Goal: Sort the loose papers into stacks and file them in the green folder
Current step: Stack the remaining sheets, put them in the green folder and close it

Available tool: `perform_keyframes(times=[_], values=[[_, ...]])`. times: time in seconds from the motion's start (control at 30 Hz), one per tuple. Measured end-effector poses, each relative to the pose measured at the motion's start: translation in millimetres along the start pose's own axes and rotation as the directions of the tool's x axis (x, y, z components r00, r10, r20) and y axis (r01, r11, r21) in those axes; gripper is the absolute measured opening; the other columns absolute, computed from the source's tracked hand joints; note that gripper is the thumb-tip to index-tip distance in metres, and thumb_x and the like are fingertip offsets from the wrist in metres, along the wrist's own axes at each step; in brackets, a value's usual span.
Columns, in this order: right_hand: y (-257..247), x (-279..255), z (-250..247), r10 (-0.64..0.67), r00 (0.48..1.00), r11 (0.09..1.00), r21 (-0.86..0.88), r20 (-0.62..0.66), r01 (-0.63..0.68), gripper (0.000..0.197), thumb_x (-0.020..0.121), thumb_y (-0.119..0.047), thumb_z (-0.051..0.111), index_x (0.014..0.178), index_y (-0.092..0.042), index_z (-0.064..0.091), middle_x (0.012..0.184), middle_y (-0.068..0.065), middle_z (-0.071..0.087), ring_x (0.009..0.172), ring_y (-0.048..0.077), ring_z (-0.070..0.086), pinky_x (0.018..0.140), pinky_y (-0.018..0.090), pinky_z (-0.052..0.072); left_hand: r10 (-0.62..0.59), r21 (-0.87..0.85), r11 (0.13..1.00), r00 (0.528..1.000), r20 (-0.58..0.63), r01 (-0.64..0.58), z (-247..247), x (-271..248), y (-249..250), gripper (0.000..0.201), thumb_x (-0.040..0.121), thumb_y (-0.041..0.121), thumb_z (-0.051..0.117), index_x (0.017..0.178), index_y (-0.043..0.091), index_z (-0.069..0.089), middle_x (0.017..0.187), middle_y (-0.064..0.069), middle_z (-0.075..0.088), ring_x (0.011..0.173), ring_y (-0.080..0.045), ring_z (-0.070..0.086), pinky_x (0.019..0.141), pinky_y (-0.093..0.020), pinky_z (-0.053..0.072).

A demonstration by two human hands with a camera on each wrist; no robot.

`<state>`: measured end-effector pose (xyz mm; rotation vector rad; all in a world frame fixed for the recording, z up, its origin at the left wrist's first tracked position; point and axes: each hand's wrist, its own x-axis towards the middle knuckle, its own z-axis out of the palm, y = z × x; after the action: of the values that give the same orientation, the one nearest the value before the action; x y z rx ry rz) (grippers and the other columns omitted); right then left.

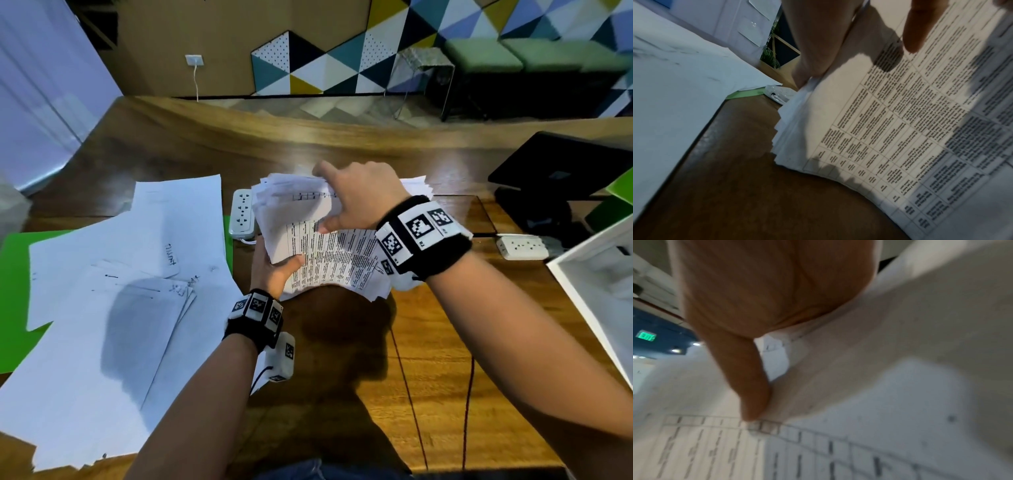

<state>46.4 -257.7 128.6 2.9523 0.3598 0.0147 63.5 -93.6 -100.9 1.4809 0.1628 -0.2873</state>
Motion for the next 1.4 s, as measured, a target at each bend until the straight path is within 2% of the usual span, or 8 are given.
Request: perform_keyframes(times=[0.3,0.6,0.73,0.87,1.03,1.23,1.3,1.4], values=[[25.9,3.4,-3.0,0.073,0.995,0.937,0.338,0.062,-0.090,0.028,0.084,-0.026,0.067,0.112,-0.027,0.066,0.099,-0.003,0.071,0.088,0.016,0.063,0.081,0.030,0.049,0.012,0.361,0.932,0.995,-0.098,0.024,-7.3,-31.0,34.1,0.046,0.070,0.026,0.080,0.110,0.008,0.066,0.104,-0.004,0.070,0.097,-0.024,0.065,0.091,-0.039,0.053],[83.6,-40.1,53.4,0.442,0.889,0.080,0.982,0.121,-0.173,0.022,0.076,-0.003,0.073,0.095,-0.014,0.072,0.089,-0.009,0.076,0.091,0.016,0.068,0.092,0.037,0.051,-0.126,-0.149,0.983,0.988,-0.094,0.111,-30.8,-33.9,72.8,0.040,0.046,0.027,0.090,0.064,0.013,0.057,0.043,0.007,0.051,0.042,-0.013,0.040,0.042,-0.018,0.032],[77.9,-53.1,90.0,0.561,0.806,-0.105,0.982,0.187,-0.154,0.014,0.079,-0.002,0.071,0.087,-0.014,0.072,0.079,-0.006,0.076,0.089,0.019,0.070,0.085,0.033,0.054,0.012,0.048,0.999,0.998,-0.054,-0.009,-11.7,-33.9,72.4,0.027,0.066,0.006,0.081,0.089,0.011,0.069,0.089,-0.009,0.073,0.088,-0.024,0.069,0.083,-0.037,0.055],[61.6,-60.3,127.9,0.640,0.724,-0.177,0.967,0.256,-0.185,0.025,0.079,0.003,0.069,0.104,0.006,0.068,0.092,0.006,0.074,0.098,0.024,0.065,0.086,0.033,0.055,0.126,0.317,0.948,0.955,-0.270,-0.035,9.1,-44.4,70.8,0.032,0.077,0.020,0.075,0.097,-0.003,0.065,0.087,-0.013,0.064,0.077,-0.024,0.055,0.068,-0.030,0.044],[38.8,-82.2,159.2,0.668,0.664,-0.369,0.925,0.335,-0.095,0.029,0.080,0.007,0.065,0.107,-0.006,0.063,0.098,0.001,0.068,0.104,0.025,0.060,0.089,0.035,0.047,0.079,0.193,0.981,0.960,-0.267,-0.027,11.9,-54.4,53.5,0.038,0.074,0.012,0.077,0.110,0.007,0.064,0.107,-0.009,0.069,0.102,-0.026,0.065,0.086,-0.032,0.051],[39.0,-93.9,154.9,0.726,0.651,-0.336,0.940,0.221,0.056,0.063,0.059,-0.004,0.076,0.118,-0.011,0.052,0.106,0.006,0.064,0.097,0.018,0.062,0.082,0.030,0.050,0.080,0.018,0.997,0.986,-0.146,-0.078,7.3,-58.7,52.3,0.055,0.075,-0.008,0.071,0.121,0.016,0.052,0.096,0.016,0.059,0.072,0.015,0.063,0.057,-0.001,0.049],[49.2,-91.6,133.3,0.753,0.658,-0.047,0.995,-0.023,0.088,0.065,0.065,-0.008,0.078,0.120,-0.015,0.046,0.113,0.006,0.056,0.099,0.008,0.057,0.082,0.017,0.047,0.104,0.036,0.994,0.984,-0.143,-0.100,3.0,-55.5,51.0,0.054,0.074,-0.009,0.071,0.122,0.012,0.055,0.103,0.004,0.064,0.082,0.004,0.065,0.061,-0.006,0.052],[56.0,-77.6,87.2,0.439,0.865,0.521,0.853,-0.244,-0.024,0.074,0.071,-0.034,0.077,0.132,-0.022,0.037,0.111,0.000,0.057,0.100,0.005,0.057,0.088,0.019,0.048,0.115,0.071,0.992,0.988,-0.107,-0.108,-2.8,-51.7,47.6,0.048,0.075,-0.010,0.070,0.117,0.009,0.057,0.111,-0.013,0.066,0.091,-0.018,0.067,0.070,-0.021,0.058]])
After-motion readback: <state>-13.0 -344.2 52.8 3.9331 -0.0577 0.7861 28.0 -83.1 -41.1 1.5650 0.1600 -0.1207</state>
